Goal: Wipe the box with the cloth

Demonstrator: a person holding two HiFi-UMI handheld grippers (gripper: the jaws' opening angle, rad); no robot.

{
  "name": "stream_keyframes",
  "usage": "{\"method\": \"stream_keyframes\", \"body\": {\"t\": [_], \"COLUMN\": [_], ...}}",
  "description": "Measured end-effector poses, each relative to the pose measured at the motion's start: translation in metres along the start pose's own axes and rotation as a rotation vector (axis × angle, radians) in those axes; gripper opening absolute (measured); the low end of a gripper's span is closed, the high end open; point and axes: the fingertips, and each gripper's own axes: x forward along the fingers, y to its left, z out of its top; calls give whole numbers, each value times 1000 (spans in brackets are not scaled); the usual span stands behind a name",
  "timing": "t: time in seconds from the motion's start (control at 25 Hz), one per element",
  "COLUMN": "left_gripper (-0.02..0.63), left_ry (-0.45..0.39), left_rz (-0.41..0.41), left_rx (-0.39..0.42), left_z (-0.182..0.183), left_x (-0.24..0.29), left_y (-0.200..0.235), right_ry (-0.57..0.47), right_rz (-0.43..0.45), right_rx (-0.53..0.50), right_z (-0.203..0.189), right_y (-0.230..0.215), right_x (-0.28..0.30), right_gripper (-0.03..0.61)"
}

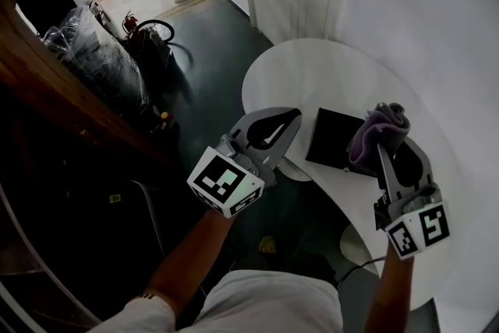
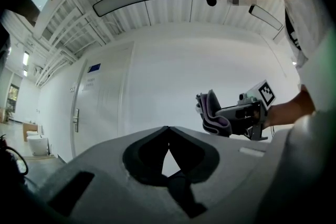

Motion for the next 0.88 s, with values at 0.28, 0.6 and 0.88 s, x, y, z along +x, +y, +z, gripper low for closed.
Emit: {"method": "stream_keyframes", "body": {"t": [0.28,0.6,0.88], "left_gripper": [15,15,15], "left_ry": [34,82,138], "left_rz": [-1,46,79], "left_rx": [-28,-30,-30], "left_z": [-16,-36,-59], "left_x": [19,56,78], "left_y": [14,30,33], "right_ry": [28,41,106], "right_rz": [-11,14,17], "right_rx": [-10,-46,-28], "right_z": [-5,-15,-41], "right_y": [-12,-43,-60], "right_x": [12,29,47], "right_gripper": [103,103,103]}}
